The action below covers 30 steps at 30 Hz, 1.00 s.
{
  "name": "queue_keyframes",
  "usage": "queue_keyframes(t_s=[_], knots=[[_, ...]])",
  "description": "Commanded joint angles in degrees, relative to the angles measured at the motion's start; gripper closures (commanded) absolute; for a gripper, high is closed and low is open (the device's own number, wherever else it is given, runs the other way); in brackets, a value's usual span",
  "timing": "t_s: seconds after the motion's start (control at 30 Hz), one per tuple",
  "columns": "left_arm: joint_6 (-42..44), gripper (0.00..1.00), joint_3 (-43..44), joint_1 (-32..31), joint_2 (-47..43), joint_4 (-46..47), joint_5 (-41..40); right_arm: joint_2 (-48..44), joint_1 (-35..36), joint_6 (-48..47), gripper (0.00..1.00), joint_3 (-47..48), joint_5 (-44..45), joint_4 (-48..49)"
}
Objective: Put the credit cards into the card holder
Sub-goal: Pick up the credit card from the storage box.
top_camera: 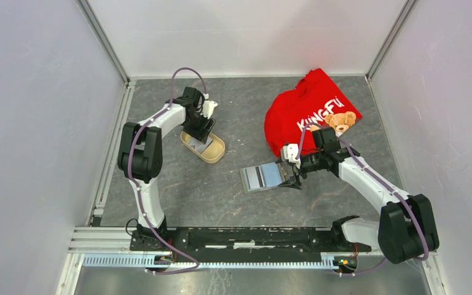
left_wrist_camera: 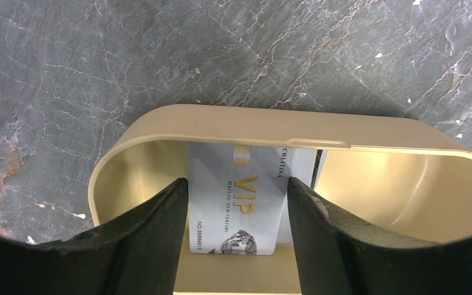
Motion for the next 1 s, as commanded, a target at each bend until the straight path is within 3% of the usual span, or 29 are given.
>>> queue_keyframes(t_s=[0.0,0.6,0.97], knots=[[2.4,0.36,0.5,0.6,1.2,0.3,1.9,-0.2,-0.2,-1.9,0.11,1.3,-0.7,-0.9],[-0.5,0.45,-1.3,1.9,-5.8,2.0,6.1,-0.2,-0.2,-2.2,0.11,1.4,-1.0,-1.3],[-1.8,0.43,-2.5,2.6,-5.6,1.7,9.0,-0.3,-0.2,-2.2,0.11,1.4,-1.5,-1.4]])
